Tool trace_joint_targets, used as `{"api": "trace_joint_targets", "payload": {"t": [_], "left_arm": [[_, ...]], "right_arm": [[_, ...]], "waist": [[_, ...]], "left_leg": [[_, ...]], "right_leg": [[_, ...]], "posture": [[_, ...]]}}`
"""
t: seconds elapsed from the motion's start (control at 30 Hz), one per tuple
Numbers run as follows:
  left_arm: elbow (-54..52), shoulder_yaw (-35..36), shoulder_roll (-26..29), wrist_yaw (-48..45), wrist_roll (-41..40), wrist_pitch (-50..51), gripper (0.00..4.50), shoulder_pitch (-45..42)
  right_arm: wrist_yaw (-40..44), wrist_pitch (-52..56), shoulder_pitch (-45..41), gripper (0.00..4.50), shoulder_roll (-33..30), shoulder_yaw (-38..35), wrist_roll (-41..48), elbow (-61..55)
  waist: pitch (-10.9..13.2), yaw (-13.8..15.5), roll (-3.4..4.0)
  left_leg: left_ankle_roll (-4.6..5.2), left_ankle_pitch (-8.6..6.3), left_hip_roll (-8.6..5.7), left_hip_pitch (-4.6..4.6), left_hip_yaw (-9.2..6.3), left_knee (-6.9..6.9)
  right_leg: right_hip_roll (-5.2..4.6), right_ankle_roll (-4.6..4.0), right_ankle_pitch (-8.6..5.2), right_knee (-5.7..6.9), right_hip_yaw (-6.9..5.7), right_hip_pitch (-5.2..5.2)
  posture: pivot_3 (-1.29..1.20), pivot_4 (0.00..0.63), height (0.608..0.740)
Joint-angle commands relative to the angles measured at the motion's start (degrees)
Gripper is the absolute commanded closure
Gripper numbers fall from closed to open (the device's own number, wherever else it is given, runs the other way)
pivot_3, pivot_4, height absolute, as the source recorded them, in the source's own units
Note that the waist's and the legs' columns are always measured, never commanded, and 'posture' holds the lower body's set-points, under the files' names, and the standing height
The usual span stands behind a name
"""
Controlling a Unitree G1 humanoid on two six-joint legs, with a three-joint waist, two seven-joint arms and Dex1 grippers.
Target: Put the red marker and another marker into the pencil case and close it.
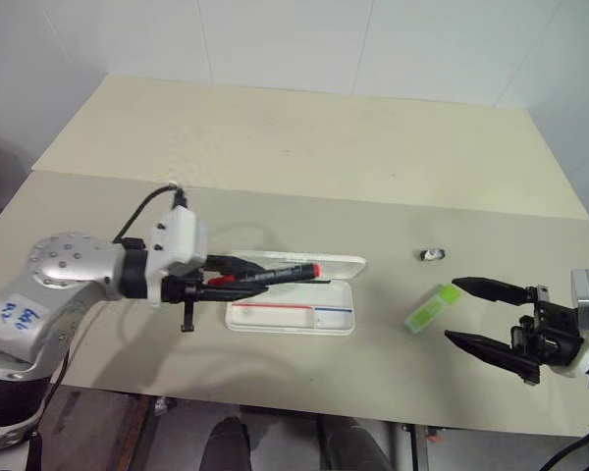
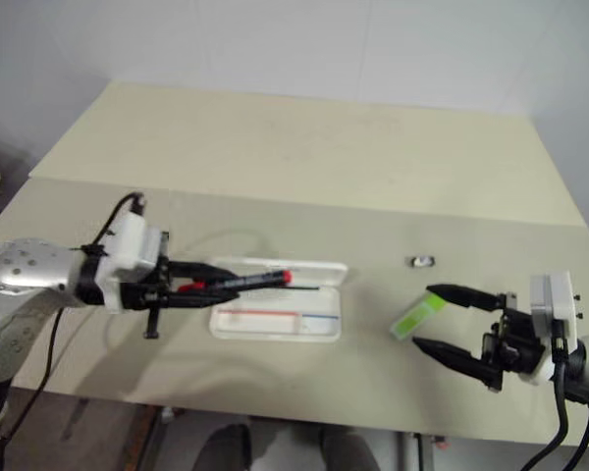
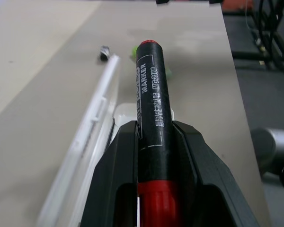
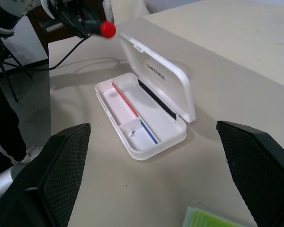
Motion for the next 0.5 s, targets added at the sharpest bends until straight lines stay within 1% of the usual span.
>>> {"api": "trace_joint_targets", "payload": {"t": [0.03, 0.23, 0.4, 0.5], "left_arm": [[-0.8, -4.3, -2.3, 0.8, 4.9, -4.0, 3.86, -2.5], [1.9, -11.5, -5.5, 4.0, 15.6, -8.4, 3.86, -3.8], [0.7, -13.9, -9.1, 5.8, 17.9, -8.8, 3.86, -2.4], [1.7, -15.4, -10.3, 6.6, 21.0, -10.8, 3.86, -1.7]], "right_arm": [[-1.0, -0.5, 0.3, 0.00, 0.8, -1.7, 1.3, -1.7], [-2.4, -0.3, 0.2, 0.00, 2.2, -1.1, 2.2, -3.3], [-2.9, -1.3, 1.5, 0.00, 5.1, 0.3, 2.0, -4.2], [-2.5, -1.7, 2.6, 0.00, 6.3, 1.3, 1.5, -4.9]], "waist": [[0.0, 0.0, 0.00], [0.0, -0.1, 0.01], [0.0, 0.0, 0.01], [0.0, 0.1, 0.01]], "left_leg": [[0.01, 0.00, 0.00, 0.00, 0.00, 0.00], [0.01, 0.00, 0.00, 0.02, -0.01, 0.01], [0.01, 0.00, 0.00, 0.02, -0.03, 0.04], [0.01, -0.01, 0.00, 0.03, -0.04, 0.04]], "right_leg": [[0.00, 0.00, 0.00, -0.01, 0.00, 0.01], [0.02, 0.01, 0.00, 0.01, 0.02, 0.02], [0.02, 0.01, 0.00, 0.01, -0.01, 0.07], [0.01, 0.01, 0.00, 0.00, 0.00, 0.08]], "posture": [[0.00, 0.150, 0.740], [0.00, 0.150, 0.740], [0.00, 0.150, 0.740], [0.00, 0.150, 0.740]]}}
